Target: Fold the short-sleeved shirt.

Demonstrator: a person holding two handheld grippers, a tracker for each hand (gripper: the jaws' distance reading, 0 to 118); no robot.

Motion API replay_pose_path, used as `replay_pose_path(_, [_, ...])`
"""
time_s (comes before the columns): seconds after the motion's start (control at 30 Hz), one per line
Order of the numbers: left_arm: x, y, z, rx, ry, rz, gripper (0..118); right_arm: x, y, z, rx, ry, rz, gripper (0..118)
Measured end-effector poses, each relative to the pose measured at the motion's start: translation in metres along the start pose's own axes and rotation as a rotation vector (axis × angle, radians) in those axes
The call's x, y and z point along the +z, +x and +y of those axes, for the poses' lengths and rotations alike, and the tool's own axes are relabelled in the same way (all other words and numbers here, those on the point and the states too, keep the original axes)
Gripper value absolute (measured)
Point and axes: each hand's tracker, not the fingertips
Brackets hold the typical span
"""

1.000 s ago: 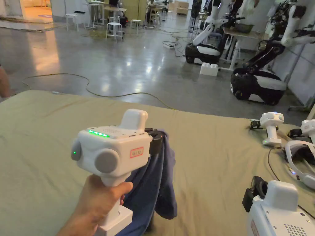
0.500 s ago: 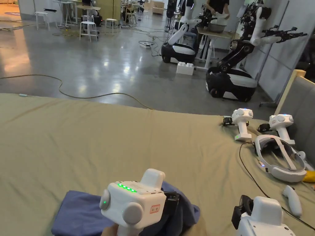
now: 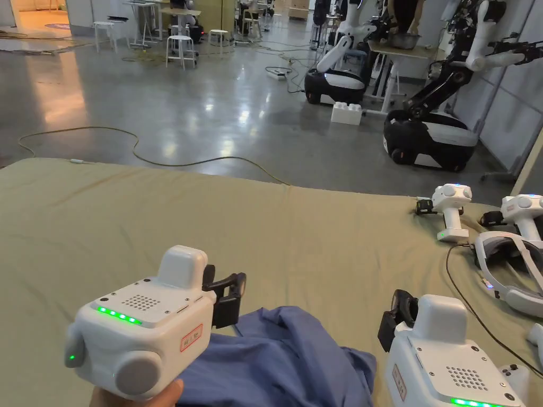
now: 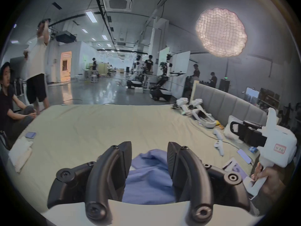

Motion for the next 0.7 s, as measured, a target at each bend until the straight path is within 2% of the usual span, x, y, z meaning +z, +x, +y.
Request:
replay_pose_path(0.17, [0.015,-0.021,-0.016,0.025,0.033,0.147,7,-0.002,-0.021,-0.001,0.0,0.04,0.001,1])
replay_pose_path(0.2, [0.02,-0.024,-0.022,0.022,0.047,0.154,3,-0.002,-0.025,-0.002,0.004,0.056,0.0,1])
replay_pose_path(0.27, [0.027,-0.027,-0.033,0.031,0.073,0.242,0,-0.001,-0.03,-0.002,0.015,0.072,-0.004,1])
replay_pose_path(0.37, [0.032,-0.039,-0.046,0.11,0.073,0.251,0,-0.001,-0.035,-0.002,0.021,0.084,0.001,1])
replay_pose_path(0.57, [0.006,-0.087,-0.055,0.18,-0.027,0.314,0,-0.01,-0.036,-0.002,0.033,0.051,0.013,1])
replay_pose_path(0.7, [-0.037,-0.128,-0.056,0.208,-0.163,0.277,0,-0.019,-0.033,-0.008,0.057,0.011,0.005,1])
